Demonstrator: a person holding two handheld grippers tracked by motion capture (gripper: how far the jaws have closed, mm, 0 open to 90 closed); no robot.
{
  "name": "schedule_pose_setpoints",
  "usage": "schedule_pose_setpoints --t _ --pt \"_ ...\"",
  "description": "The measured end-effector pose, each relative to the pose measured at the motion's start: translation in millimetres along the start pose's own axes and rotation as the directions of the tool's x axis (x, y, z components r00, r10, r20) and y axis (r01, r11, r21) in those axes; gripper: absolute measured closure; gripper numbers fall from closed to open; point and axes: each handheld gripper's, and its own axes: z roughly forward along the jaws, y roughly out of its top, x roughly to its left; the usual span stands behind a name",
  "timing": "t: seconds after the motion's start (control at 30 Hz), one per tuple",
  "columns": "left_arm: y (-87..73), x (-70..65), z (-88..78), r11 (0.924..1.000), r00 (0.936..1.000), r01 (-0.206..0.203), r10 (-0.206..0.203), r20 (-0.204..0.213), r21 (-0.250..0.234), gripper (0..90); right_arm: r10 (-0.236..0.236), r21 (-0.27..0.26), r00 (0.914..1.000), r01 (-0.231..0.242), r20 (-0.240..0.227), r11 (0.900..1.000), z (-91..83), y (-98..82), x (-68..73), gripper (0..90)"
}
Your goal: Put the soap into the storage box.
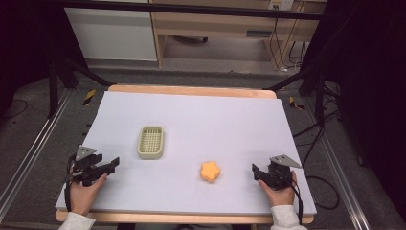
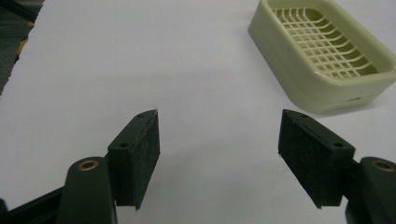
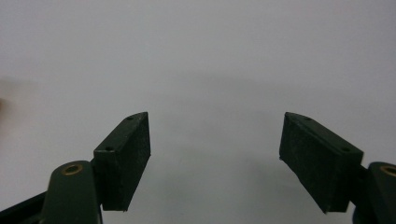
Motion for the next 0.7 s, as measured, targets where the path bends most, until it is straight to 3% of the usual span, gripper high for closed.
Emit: schedule_pose_setpoints --t 0.17,0.37,0.7 --pt "1.3 -10.2 -1.7 0.9989 0.9991 -0.036 0.037 0.024 -0.030 29.3 0.006 -0.003 0.9999 -0.006 -0.012 1.000 -0.7 0.5 1.7 25.0" --pt "-0.6 -21.7 0.0 0.9984 0.9968 -0.055 0.056 0.058 -0.016 29.3 0.003 -0.001 1.0000 -0.003 -0.008 1.000 -0.4 -0.2 0.6 24.6" --pt "3.1 -46.1 -1.3 0.9913 0.9856 -0.128 0.131 0.107 -0.031 27.9 -0.006 0.000 0.9997 0.006 -0.023 1.000 -0.7 -0.5 1.6 24.9"
